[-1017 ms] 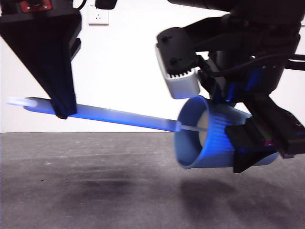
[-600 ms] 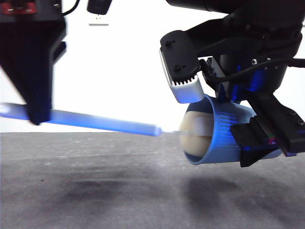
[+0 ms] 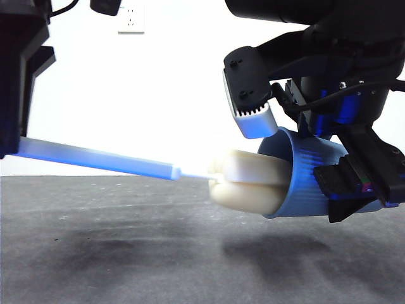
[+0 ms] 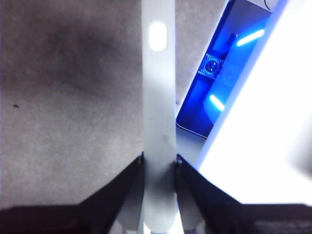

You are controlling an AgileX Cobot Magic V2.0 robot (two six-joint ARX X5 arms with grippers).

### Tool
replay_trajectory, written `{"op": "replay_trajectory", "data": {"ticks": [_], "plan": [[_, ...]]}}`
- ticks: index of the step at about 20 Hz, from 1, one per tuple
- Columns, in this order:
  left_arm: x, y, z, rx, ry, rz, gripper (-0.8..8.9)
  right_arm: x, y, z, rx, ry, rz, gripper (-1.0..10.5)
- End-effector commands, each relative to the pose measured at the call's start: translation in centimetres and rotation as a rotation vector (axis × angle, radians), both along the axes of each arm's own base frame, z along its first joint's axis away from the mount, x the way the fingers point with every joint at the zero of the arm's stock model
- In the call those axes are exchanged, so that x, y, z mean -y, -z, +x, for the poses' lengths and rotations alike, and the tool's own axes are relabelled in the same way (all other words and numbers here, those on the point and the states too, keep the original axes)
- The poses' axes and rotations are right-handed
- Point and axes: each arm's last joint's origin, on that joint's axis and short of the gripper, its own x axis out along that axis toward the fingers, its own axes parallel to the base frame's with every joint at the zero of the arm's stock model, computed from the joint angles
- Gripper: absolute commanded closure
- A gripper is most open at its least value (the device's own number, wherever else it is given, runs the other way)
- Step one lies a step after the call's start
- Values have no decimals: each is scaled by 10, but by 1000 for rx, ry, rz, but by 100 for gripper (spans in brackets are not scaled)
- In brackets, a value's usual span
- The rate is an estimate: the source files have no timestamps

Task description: Pick up the cup brush,pick up the cup,insert the brush into the cup,clean the cup,put the cup brush back,put the cup back to the fixed position on the table

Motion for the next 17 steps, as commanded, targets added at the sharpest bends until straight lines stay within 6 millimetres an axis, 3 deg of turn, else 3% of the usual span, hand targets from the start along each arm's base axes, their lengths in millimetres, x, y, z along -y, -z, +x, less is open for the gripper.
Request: {"op": "replay_trajectory", "data": {"ticks": [1, 11, 17], "plan": [[0, 1, 1, 5, -12, -3, 821, -2, 0, 1, 8, 12, 11, 964], [24, 0, 10, 16, 43, -255, 822, -10, -2, -1, 30, -18, 71, 964], [38, 7, 10, 22, 58, -265, 822, -16, -2, -8, 2, -67, 93, 964]]}}
